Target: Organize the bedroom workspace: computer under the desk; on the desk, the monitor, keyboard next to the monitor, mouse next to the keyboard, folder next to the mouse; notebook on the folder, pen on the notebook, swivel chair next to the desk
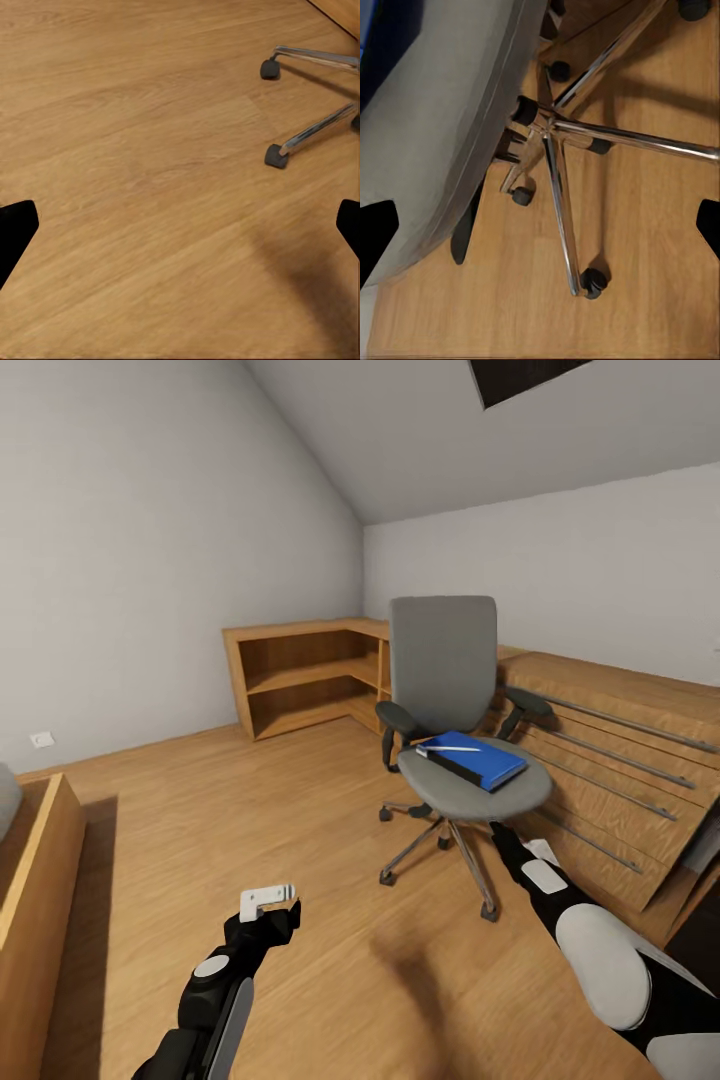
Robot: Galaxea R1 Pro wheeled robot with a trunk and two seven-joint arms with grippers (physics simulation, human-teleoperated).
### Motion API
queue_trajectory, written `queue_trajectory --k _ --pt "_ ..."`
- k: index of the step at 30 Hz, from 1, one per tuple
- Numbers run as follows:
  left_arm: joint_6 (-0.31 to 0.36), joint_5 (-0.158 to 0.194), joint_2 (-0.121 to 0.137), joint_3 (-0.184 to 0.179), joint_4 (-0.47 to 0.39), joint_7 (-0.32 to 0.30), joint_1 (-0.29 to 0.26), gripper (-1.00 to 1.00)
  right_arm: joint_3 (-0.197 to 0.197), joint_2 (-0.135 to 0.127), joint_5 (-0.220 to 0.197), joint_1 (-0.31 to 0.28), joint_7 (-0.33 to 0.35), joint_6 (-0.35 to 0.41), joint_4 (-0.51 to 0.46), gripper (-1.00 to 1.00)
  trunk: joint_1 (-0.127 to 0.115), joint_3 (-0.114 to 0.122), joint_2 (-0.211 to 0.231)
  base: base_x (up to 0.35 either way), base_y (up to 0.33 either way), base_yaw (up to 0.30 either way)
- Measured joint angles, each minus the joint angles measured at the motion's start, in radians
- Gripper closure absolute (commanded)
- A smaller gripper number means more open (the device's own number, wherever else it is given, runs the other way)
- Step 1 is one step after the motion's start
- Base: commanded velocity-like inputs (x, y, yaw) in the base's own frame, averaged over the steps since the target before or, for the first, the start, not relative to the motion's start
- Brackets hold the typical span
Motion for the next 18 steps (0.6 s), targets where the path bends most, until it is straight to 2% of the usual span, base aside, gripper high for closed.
queue_trajectory --k 5,10,12,13,15,16,17,18 --pt "-0.001 0.0 0.0 0.0 0.0 0.0 0.0 -1.0 0.0 0.004 0.002 0.0 0.0 -0.001 0.002 -1.0 0.0 0.0 0.0 -0.156 0.0 0.0" --pt "-0.001 0.0 0.001 0.002 -0.001 0.001 0.0 -1.0 0.001 0.008 0.005 0.0 0.0 -0.001 0.003 -1.0 -0.001 0.0 0.0 -0.042 0.0 0.0" --pt "-0.001 -0.001 0.001 0.005 -0.001 0.001 0.0 -1.0 0.003 0.015 0.015 0.0 -0.001 -0.001 0.006 -1.0 -0.002 0.008 0.0 -0.006 0.0 0.0" --pt "0.001 0.0 0.002 0.006 0.002 0.001 0.0 -1.0 0.011 0.058 0.145 0.002 -0.002 -0.006 0.008 -1.0 -0.002 0.012 0.001 -0.001 0.0 0.0" --pt "0.001 0.0 0.002 0.006 0.01 0.002 0.0 -1.0 0.013 0.072 0.305 0.017 -0.006 -0.021 0.018 -1.0 -0.003 0.019 0.001 0.0 0.0 0.0" --pt "0.002 0.0 0.002 0.005 0.037 0.001 0.0 -1.0 0.015 0.08 0.513 0.047 -0.011 -0.087 0.073 -1.0 -0.003 0.023 0.001 0.0 0.0 0.0" --pt "0.002 0.0 0.002 0.005 0.042 0.0 0.0 -1.0 0.016 0.081 0.563 0.06 -0.012 -0.126 0.108 -1.0 -0.004 0.027 0.002 0.0 0.0 0.0" --pt "0.002 0.0 0.002 0.005 0.045 -0.001 0.0 -1.0 0.019 0.081 0.595 0.077 -0.013 -0.172 0.14 -1.0 -0.007 0.03 0.008 0.0 0.0 0.0"
